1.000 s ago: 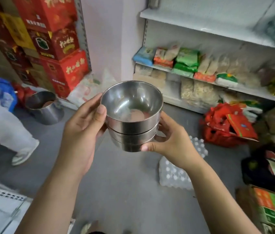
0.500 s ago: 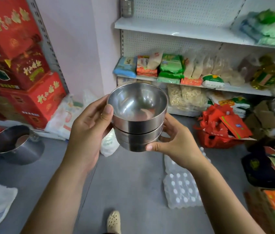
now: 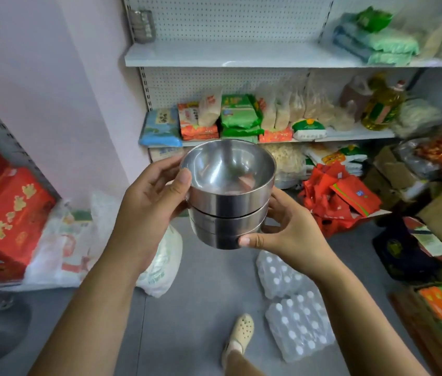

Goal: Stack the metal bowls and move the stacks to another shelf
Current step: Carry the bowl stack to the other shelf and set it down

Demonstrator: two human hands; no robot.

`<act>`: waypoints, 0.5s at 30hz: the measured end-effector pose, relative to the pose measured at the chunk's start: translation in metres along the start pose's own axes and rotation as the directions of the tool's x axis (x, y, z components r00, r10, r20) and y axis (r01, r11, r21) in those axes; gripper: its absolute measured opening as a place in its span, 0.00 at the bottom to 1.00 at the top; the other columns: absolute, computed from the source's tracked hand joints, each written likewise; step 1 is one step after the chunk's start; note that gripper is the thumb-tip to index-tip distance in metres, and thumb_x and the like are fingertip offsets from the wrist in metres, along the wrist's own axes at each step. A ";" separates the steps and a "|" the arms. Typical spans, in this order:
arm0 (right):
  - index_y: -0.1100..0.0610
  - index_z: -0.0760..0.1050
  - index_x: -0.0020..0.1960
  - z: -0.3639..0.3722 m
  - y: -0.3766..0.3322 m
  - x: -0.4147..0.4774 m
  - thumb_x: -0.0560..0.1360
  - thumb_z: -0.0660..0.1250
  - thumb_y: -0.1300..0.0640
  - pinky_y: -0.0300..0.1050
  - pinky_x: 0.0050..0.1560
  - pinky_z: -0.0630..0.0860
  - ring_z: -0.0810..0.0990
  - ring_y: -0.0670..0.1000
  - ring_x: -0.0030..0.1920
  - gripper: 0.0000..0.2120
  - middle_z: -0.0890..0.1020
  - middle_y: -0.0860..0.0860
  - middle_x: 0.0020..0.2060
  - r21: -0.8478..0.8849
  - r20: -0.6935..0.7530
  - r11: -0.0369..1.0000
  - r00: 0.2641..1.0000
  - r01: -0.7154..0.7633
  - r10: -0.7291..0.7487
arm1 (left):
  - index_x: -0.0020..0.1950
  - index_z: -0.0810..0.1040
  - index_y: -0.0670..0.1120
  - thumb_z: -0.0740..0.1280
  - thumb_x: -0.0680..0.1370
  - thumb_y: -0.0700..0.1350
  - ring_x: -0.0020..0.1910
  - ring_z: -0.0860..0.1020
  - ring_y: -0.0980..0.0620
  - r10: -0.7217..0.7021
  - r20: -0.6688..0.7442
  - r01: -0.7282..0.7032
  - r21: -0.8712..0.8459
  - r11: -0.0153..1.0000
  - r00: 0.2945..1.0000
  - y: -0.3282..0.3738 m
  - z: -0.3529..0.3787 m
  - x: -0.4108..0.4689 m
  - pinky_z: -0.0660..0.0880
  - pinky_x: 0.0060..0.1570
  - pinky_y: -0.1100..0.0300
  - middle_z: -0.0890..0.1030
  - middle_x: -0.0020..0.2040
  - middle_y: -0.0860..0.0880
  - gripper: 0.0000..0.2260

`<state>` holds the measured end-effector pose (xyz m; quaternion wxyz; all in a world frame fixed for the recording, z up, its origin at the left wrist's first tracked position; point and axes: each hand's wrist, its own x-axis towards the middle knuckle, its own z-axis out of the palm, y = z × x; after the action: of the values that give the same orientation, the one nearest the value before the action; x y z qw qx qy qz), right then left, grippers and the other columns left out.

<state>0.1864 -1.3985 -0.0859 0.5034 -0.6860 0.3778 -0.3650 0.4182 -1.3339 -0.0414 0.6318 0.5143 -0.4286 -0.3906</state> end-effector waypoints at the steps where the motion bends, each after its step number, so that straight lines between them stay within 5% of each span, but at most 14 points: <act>1: 0.47 0.71 0.75 -0.007 0.004 0.013 0.62 0.86 0.58 0.63 0.64 0.79 0.80 0.52 0.66 0.45 0.83 0.48 0.64 0.004 -0.016 1.000 1.000 -0.003 0.003 | 0.66 0.80 0.51 0.70 0.72 0.55 0.56 0.83 0.58 -0.001 0.009 0.000 0.004 1.000 1.000 -0.003 0.006 0.017 0.82 0.56 0.52 0.85 0.57 0.55 0.23; 7: 0.48 0.74 0.72 -0.069 0.017 0.102 0.63 0.85 0.58 0.50 0.62 0.81 0.81 0.50 0.65 0.40 0.85 0.46 0.61 -0.025 -0.114 0.999 0.993 0.034 -0.037 | 0.63 0.81 0.51 0.71 0.72 0.55 0.53 0.83 0.58 0.012 0.098 -0.010 -0.019 1.000 0.995 -0.014 0.064 0.136 0.82 0.53 0.53 0.85 0.53 0.56 0.20; 15: 0.51 0.74 0.72 -0.179 0.038 0.233 0.63 0.85 0.62 0.52 0.63 0.81 0.82 0.51 0.64 0.40 0.84 0.49 0.62 -0.029 -0.178 0.997 0.981 0.074 -0.078 | 0.59 0.83 0.55 0.74 0.74 0.55 0.56 0.81 0.54 -0.004 0.193 0.010 -0.031 0.999 0.981 -0.031 0.150 0.299 0.79 0.62 0.40 0.84 0.54 0.56 0.15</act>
<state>0.1278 -1.6871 -0.0538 0.4455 -0.6699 0.3990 -0.4399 0.3725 -1.6659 -0.0146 0.5940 0.4654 -0.4797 -0.4478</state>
